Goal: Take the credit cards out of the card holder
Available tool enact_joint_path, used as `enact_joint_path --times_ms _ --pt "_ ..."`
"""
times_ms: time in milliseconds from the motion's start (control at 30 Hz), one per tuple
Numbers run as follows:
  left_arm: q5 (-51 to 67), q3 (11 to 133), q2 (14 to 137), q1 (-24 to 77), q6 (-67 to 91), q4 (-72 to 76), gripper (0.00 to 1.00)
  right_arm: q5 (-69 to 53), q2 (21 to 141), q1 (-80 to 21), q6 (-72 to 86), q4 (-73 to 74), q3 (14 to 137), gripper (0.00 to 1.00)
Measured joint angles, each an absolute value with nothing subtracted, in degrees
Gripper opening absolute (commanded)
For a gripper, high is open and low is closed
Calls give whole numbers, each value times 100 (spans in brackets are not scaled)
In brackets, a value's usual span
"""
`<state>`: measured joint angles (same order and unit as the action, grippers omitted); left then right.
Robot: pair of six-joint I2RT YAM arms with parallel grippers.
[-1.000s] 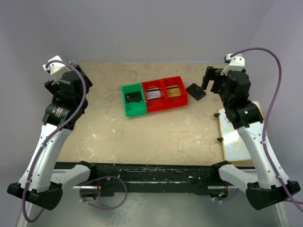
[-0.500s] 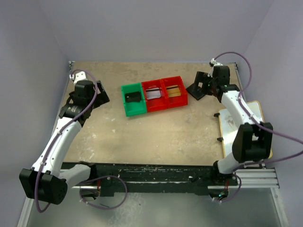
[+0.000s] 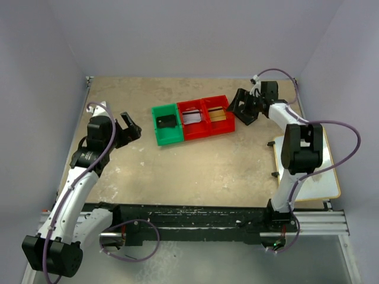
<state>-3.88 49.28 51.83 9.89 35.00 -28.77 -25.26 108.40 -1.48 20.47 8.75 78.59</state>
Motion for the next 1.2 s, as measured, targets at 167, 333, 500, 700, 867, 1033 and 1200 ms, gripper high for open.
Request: enact_joint_path --times_ms 167,333,500,700,867,1033,1200 --pt "-172 4884 5078 976 3590 -2722 99 -3214 11255 -156 2152 681 8130 99" --pt "-128 4856 4995 976 3632 -2679 99 -3603 11491 -292 2191 657 8458 99" --pt "-152 4797 4936 976 3638 -2711 99 -3699 11631 -572 2287 567 8729 100" --pt "-193 4797 4936 974 3638 -2711 99 -3728 11754 -954 2639 375 8772 100" --pt "-213 4797 4939 974 3636 -2711 99 -3717 11952 -1188 2792 336 9037 100" --pt "-392 4797 4936 974 3636 -2790 99 -3188 11928 -1188 2825 491 9185 100" --pt "-642 4797 4860 972 3636 -2882 99 -2460 11883 -674 2617 913 9533 100"
